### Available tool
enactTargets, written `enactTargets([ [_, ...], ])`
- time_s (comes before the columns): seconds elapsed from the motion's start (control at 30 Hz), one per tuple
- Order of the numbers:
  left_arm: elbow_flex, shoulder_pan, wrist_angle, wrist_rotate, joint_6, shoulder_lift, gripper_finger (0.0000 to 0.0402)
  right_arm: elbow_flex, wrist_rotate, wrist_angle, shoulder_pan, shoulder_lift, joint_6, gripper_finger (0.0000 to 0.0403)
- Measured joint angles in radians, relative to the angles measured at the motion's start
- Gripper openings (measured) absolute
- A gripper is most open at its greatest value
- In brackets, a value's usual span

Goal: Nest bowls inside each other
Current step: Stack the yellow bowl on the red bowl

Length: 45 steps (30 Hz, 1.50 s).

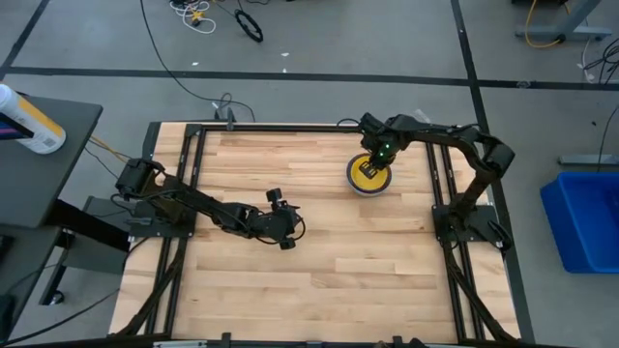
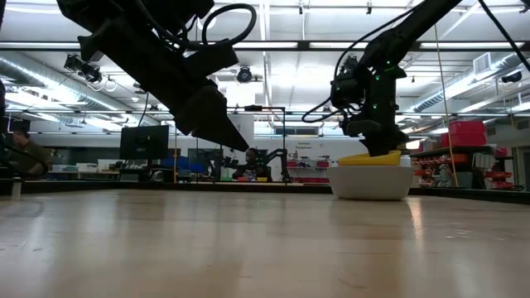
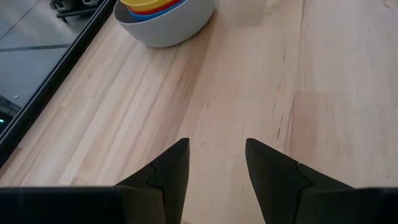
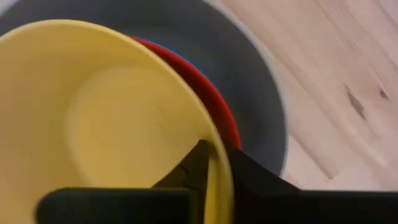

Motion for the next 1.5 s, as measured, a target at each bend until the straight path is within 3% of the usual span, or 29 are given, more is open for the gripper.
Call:
enactTargets([
  [0.27, 0.0, 0.0, -0.001, 0.0, 0.0, 0.0, 0.0167, 0.0, -0.021, 0.0, 0.0, 0.001, -0.002, 0.0149],
  [0.43, 0.0, 0.0, -0.002, 0.005, 0.0, 0.0, 0.0167, 0.0, 0.011, 0.001, 0.002, 0.001, 0.011, 0.0182],
  [0.87, -0.02, 0.0, 0.005, 0.028, -0.024, 0.0, 0.0167, 0.0, 0.055, 0.044, 0.031, -0.019, 0.025, 0.0187],
  [1.5, -0.024, 0.0, 0.004, 0.029, -0.031, 0.0, 0.0167, 0.084, 0.181, -0.038, 0.063, -0.101, 0.094, 0.0197],
])
